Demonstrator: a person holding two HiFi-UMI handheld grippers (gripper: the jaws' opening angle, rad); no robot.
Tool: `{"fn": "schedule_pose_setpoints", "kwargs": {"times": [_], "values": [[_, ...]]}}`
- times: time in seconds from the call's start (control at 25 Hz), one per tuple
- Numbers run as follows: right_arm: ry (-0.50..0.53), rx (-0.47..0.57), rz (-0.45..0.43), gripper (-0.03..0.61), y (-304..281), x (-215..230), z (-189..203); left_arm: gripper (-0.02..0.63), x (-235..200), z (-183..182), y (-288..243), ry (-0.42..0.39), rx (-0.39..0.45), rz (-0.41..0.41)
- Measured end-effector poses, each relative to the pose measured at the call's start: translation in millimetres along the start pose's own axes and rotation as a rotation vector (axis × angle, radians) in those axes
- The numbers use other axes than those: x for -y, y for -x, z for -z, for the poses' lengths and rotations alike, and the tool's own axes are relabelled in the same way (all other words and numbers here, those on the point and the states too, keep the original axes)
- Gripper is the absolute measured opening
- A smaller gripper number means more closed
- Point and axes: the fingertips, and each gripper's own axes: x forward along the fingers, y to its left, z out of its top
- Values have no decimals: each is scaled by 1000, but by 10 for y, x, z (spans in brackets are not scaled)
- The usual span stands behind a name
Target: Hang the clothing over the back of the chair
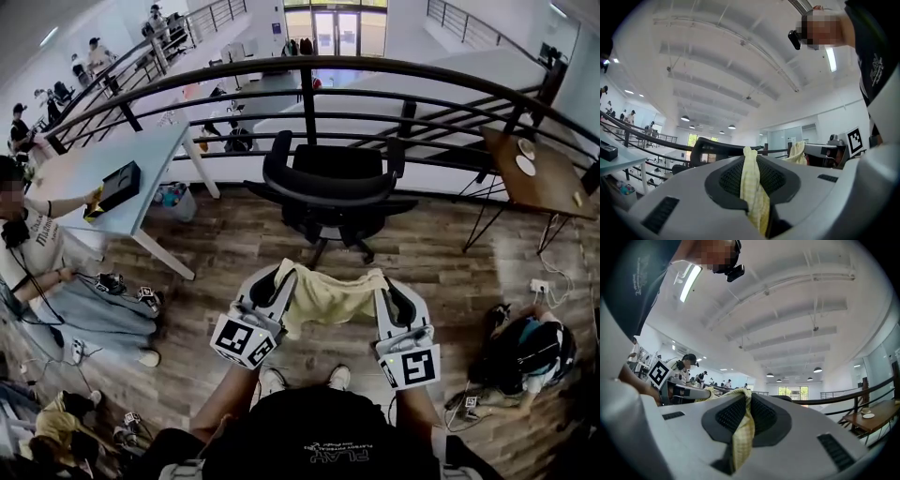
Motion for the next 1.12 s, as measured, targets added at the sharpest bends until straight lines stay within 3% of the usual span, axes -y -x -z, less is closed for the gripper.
{"fn": "schedule_pose_setpoints", "kwargs": {"times": [0.16,0.44,0.6,1.12], "values": [[-3,21,-25,41,-26,96,0,78,15,-12,-63,35,21,-21],[-31,40,-46,41,-70,218,-49,78,129,-9,-157,-6,15,-66],[21,17,-75,41,-94,215,15,78,41,3,-179,-12,11,-85],[84,51,-39,41,-593,292,-128,80,-439,-266,-541,-9,84,-44]]}}
